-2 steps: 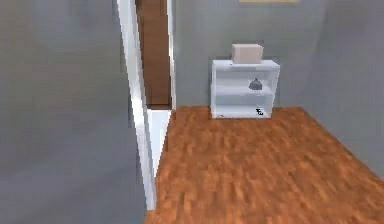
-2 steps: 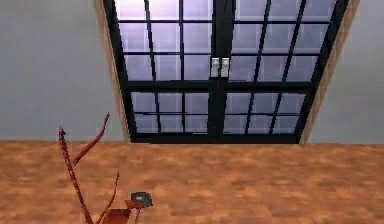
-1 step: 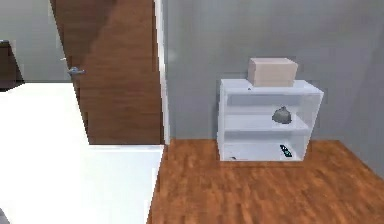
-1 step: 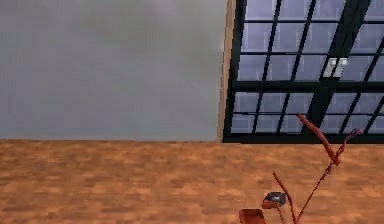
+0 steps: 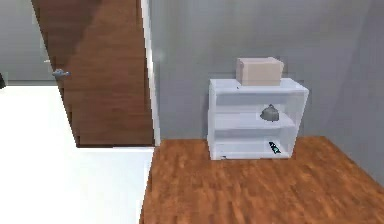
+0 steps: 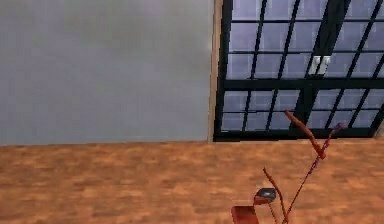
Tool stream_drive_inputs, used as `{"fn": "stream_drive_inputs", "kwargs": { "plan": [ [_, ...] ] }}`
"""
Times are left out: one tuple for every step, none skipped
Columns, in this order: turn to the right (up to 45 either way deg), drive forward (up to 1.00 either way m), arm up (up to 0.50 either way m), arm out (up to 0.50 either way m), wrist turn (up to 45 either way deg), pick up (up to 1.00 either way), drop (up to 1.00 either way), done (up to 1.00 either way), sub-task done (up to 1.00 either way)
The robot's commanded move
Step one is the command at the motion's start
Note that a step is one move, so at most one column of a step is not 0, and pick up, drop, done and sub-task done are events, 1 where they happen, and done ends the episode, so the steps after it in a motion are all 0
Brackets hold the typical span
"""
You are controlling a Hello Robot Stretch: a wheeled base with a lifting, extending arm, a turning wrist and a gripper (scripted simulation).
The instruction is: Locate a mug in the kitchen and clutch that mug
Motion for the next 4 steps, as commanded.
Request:
{"fn": "stream_drive_inputs", "kwargs": {
  "plan": [
    [0.0, 0.45, 0.00, 0.00, 0.0, 0.00, 0.00, 0.00, 0.00],
    [-6.0, 0.00, 0.00, 0.00, 0.0, 0.00, 0.00, 0.00, 0.00],
    [0.0, 0.35, 0.00, 0.00, 0.0, 0.00, 0.00, 0.00, 0.00],
    [-45.0, 0.00, 0.00, 0.00, 0.0, 0.00, 0.00, 0.00, 0.00]
  ]
}}
